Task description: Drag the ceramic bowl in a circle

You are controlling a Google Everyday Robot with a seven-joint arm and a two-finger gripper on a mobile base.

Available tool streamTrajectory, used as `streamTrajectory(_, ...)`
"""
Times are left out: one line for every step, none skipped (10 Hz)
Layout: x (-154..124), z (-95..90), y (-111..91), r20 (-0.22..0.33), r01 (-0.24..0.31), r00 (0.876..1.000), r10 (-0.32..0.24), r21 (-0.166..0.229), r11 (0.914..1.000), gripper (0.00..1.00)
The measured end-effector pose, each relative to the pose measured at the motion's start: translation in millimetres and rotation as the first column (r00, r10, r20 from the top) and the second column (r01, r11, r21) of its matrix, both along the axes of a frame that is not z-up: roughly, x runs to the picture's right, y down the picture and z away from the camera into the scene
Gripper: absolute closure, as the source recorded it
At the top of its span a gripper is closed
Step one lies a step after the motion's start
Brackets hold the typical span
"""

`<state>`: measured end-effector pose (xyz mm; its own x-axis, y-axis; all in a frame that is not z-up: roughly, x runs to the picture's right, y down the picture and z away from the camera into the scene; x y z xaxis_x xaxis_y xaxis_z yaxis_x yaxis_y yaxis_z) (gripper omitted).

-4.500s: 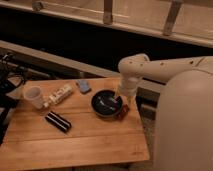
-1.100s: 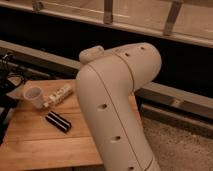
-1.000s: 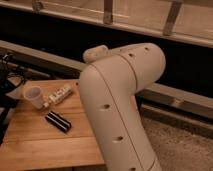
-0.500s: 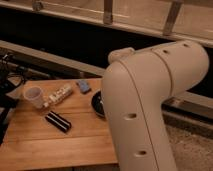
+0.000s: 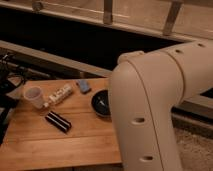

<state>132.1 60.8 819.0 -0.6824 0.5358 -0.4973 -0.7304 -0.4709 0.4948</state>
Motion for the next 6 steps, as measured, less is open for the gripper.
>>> streamTrajectory(-1.8,1.7,5.3,0.006,-0.030,1.000,0.030,-0.025,0.9992,0.48)
streamTrajectory(1.8,3.4,16.8,0.020,-0.050,0.998,0.051,-0.066,0.9966,0.36)
streamTrajectory(2.1,3.5,24.7,0.032,-0.061,0.997,0.064,-0.088,0.9943,0.28)
streamTrajectory(-6.5,6.5,33.1,0.052,-0.063,0.996,0.069,-0.114,0.9914,0.21)
streamTrajectory(-10.1,9.9,36.7,0.064,-0.062,0.995,0.071,-0.130,0.9895,0.20)
streamTrajectory(-12.8,11.9,39.2,0.078,-0.061,0.994,0.073,-0.141,0.9881,0.20)
